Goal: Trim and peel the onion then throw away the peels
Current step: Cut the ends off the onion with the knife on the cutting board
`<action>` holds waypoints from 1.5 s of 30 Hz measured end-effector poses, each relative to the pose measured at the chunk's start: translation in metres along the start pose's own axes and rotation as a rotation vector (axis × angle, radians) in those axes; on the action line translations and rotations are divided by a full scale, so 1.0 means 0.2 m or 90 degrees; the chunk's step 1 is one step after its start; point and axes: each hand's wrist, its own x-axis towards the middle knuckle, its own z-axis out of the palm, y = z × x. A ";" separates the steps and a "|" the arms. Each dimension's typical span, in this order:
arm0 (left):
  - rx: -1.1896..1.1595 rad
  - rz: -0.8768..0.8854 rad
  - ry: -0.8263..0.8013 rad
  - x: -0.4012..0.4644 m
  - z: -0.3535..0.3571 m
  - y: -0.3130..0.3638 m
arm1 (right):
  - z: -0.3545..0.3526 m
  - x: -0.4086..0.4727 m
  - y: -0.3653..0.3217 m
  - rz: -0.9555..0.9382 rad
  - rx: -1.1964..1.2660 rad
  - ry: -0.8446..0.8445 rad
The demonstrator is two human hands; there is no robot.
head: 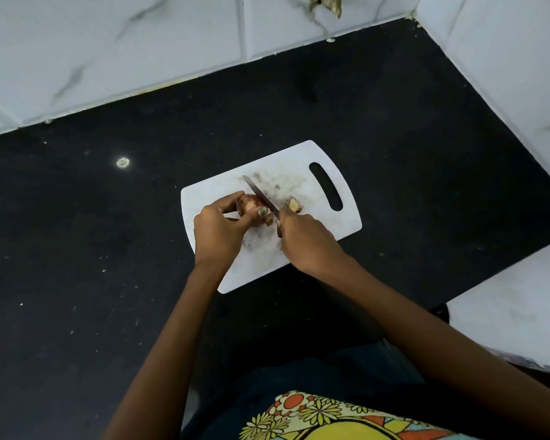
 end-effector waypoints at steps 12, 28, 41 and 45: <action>0.006 0.011 0.020 -0.02 0.03 -0.01 | 0.00 -0.03 0.02 0.005 0.004 -0.018; 0.001 0.000 0.043 -0.04 0.05 0.00 | 0.06 0.02 -0.01 0.032 0.033 0.009; -0.013 0.007 0.040 -0.05 0.05 0.00 | 0.12 0.07 -0.01 0.049 0.010 0.013; -0.033 0.007 0.040 -0.04 0.04 -0.01 | 0.15 0.08 0.00 0.050 0.002 0.024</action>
